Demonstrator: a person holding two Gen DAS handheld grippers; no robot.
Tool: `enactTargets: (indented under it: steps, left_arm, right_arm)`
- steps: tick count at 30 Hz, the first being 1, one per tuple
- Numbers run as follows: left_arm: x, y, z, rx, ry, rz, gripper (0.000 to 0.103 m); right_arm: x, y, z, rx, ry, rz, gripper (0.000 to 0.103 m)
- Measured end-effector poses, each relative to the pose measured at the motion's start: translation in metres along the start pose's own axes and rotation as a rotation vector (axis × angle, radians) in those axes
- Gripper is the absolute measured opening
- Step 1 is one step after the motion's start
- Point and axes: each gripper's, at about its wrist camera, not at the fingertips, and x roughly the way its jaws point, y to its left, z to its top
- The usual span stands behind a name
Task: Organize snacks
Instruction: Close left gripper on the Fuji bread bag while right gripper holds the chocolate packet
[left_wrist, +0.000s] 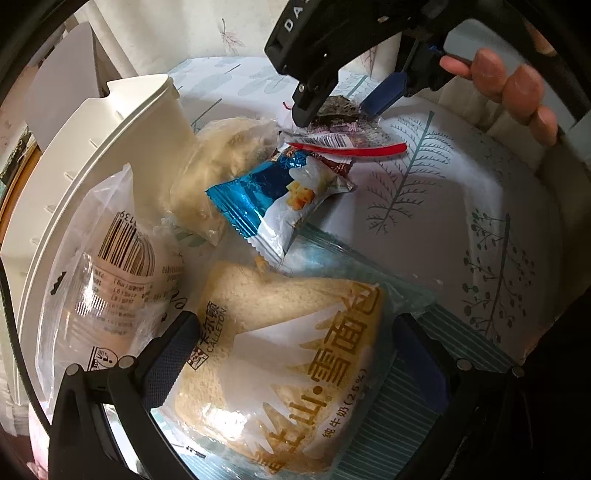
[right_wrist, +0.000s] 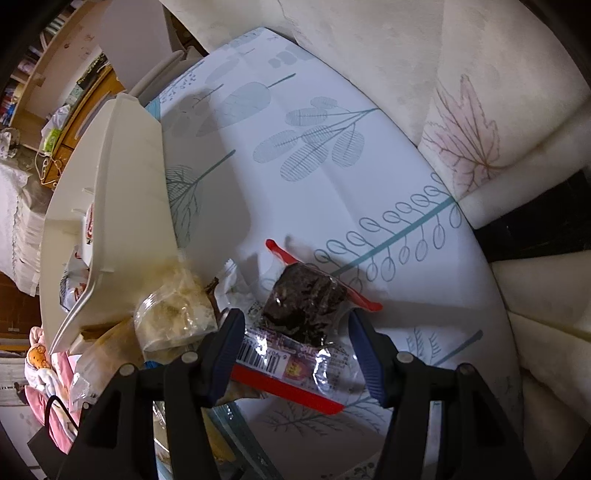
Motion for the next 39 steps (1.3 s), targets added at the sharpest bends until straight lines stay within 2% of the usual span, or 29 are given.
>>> enactTargets:
  steps: [4,6,15,19,25,29,35,39]
  left_arm:
    - [0.002,0.004,-0.001,0.009,-0.004,-0.018,0.103]
    - [0.003,0.005,-0.001,0.011,0.010,-0.017,0.103]
    - [0.000,-0.008,-0.009,-0.066,0.037,-0.028,0.102]
    - [-0.003,-0.008,-0.012,-0.141,0.047,-0.022,0.101]
    - [-0.012,0.007,-0.014,-0.246,0.022,-0.062,0.101]
    - [-0.012,0.020,-0.017,-0.256,0.042,-0.093,0.101]
    - [0.006,0.029,-0.015,-0.212,0.110,-0.113,0.102]
    - [0.017,0.041,-0.019,-0.248,0.138,-0.152,0.103]
  right_arm:
    - [0.003,0.001,0.002,-0.001,-0.008,-0.025,0.055]
    - [0.004,0.003,0.002,-0.016,-0.015,-0.032,0.043]
    - [0.001,-0.001,-0.007,-0.046,-0.002,-0.063,0.042]
    - [-0.003,-0.008,-0.016,-0.051,0.006,-0.059,0.042]
    - [-0.009,-0.015,-0.033,-0.081,0.019,-0.050,0.042]
    - [-0.012,-0.018,-0.043,-0.090,0.028,-0.029,0.042]
    - [-0.022,-0.024,-0.052,-0.107,0.019,0.003,0.042]
    - [-0.032,-0.034,-0.059,-0.104,0.011,0.019,0.042]
